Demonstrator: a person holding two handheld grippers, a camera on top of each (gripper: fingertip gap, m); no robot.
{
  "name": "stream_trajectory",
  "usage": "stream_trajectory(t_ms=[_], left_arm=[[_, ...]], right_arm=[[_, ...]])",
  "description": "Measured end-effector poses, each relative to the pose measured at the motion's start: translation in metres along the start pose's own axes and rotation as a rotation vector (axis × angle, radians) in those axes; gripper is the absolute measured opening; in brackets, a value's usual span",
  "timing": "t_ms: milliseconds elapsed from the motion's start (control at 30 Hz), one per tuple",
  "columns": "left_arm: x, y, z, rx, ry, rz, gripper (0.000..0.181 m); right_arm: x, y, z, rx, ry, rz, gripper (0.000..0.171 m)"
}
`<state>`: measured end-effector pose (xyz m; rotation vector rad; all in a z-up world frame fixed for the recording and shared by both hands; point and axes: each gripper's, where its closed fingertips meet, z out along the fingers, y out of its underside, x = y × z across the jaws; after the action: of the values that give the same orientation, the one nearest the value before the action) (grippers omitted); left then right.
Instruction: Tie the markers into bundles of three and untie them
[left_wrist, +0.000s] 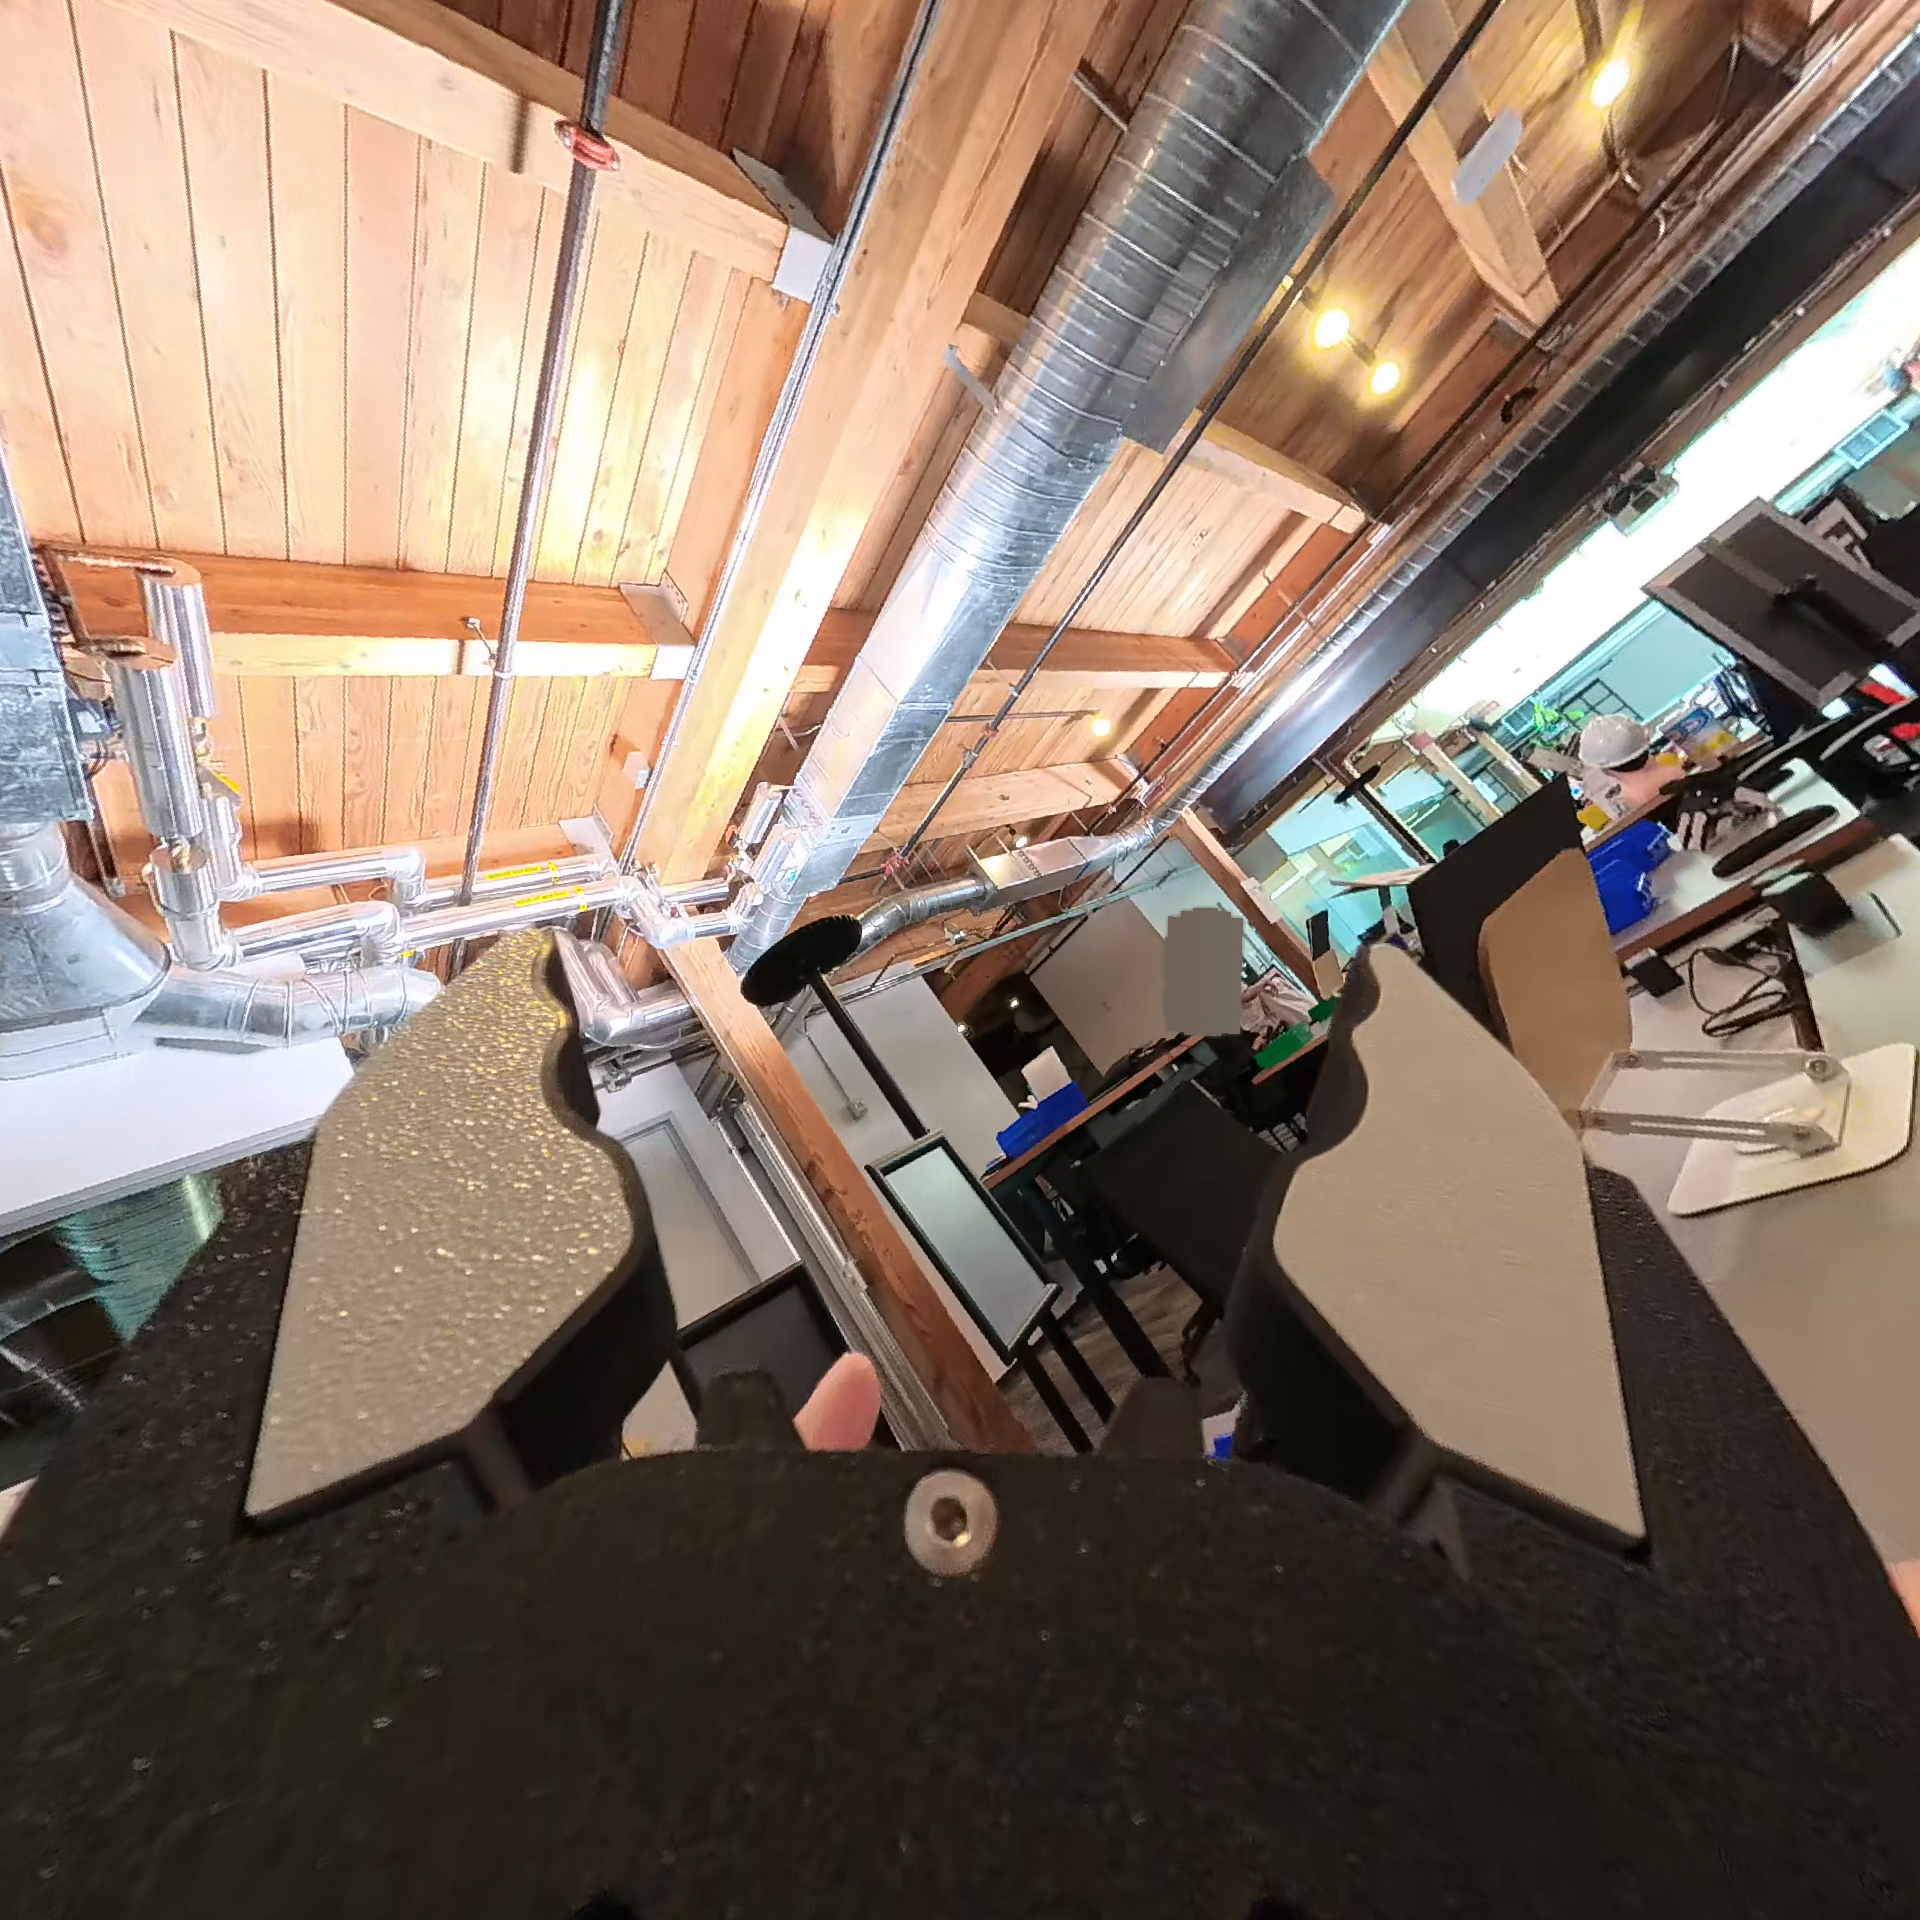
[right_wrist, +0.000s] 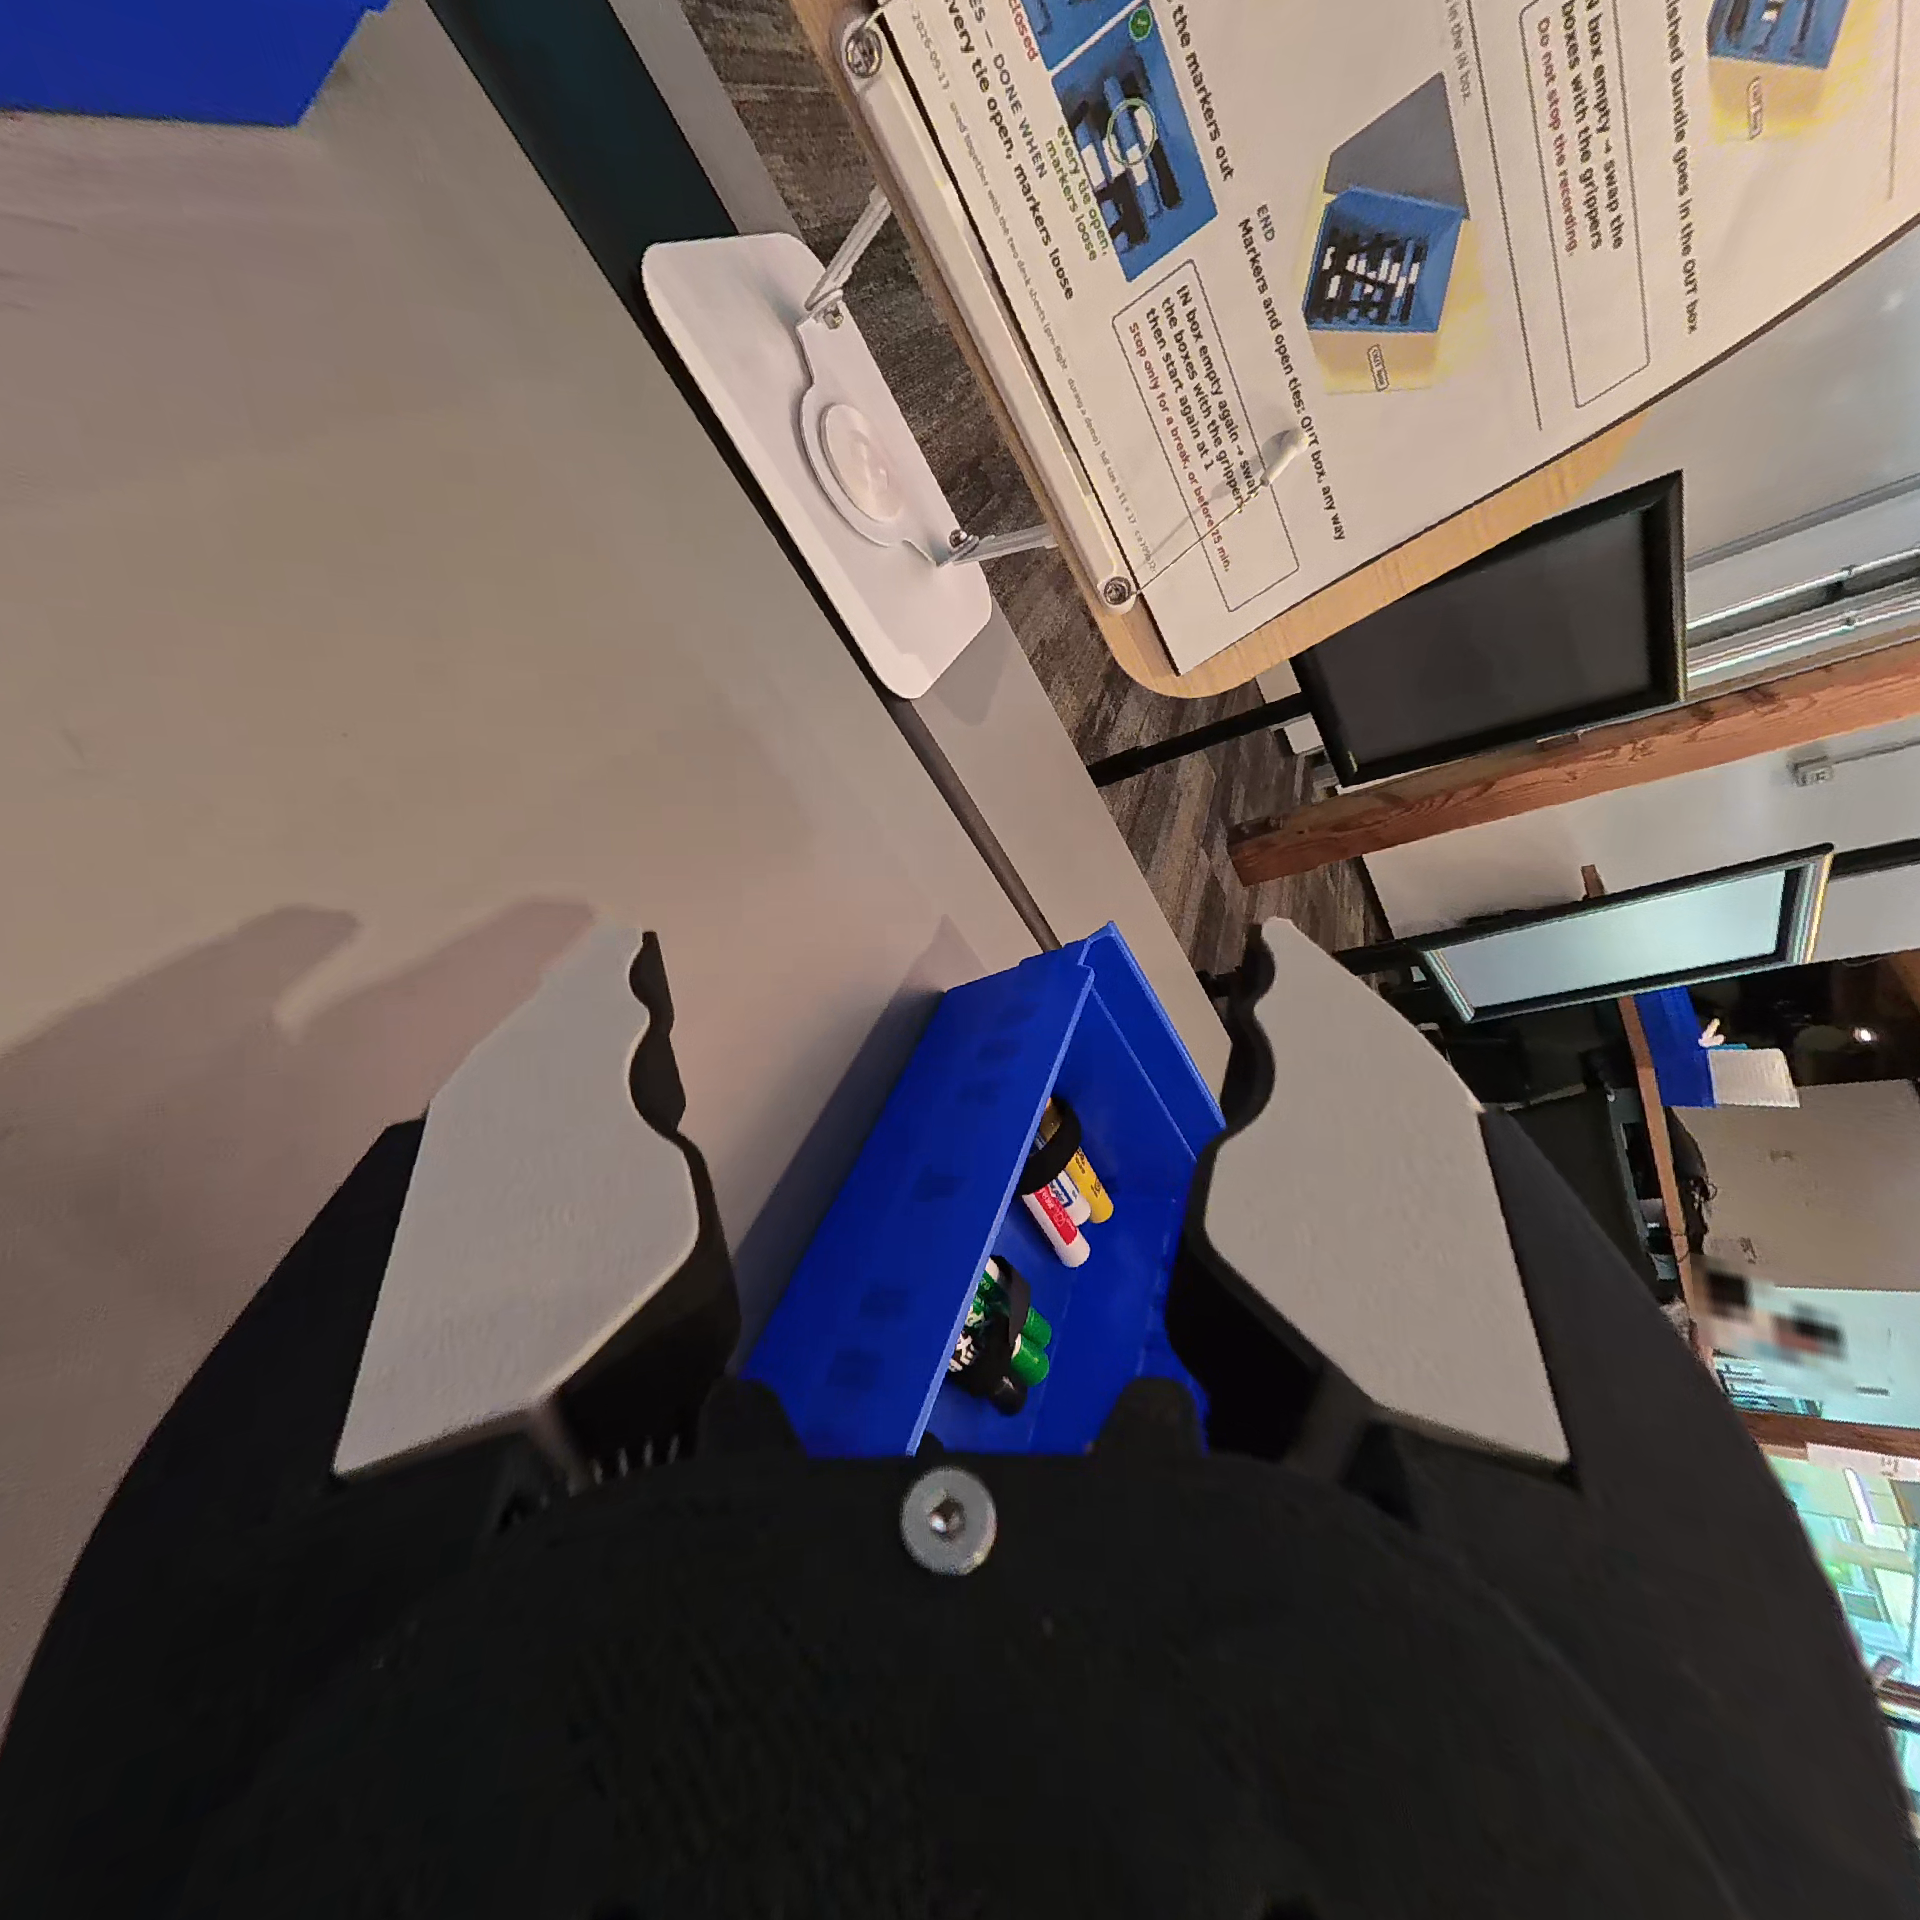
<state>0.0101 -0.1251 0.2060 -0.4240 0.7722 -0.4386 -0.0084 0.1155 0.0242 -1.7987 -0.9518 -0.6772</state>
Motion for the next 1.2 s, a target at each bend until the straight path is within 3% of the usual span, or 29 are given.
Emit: stream_trajectory(t_ms=[400,600,733,900,1033,1200], left_arm=[[0.009,0.025,0.006,-0.059,0.029,0.023,0.133],[-0.009,-0.024,-0.001,0.059,-0.025,-0.017,0.131],[-0.027,-0.027,-0.006,0.027,-0.057,-0.008,0.131],[-0.086,0.012,-0.042,-0.150,-0.239,-0.044,0.126],[-0.157,0.055,-0.086,-0.365,-0.370,-0.122,0.112],[-0.244,0.108,-0.121,-0.745,-0.362,-0.239,0.104]], right_arm=[[-0.010,0.004,0.006,-0.005,-0.039,0.006,0.105],[-0.014,0.006,0.010,0.009,-0.063,0.036,0.105],[-0.014,0.008,0.013,0.013,-0.067,0.050,0.105],[-0.014,0.016,0.018,0.038,-0.088,0.129,0.106],[-0.001,0.038,0.024,0.049,-0.129,0.288,0.102],[0.090,0.066,0.003,0.107,0.037,0.447,0.102]])
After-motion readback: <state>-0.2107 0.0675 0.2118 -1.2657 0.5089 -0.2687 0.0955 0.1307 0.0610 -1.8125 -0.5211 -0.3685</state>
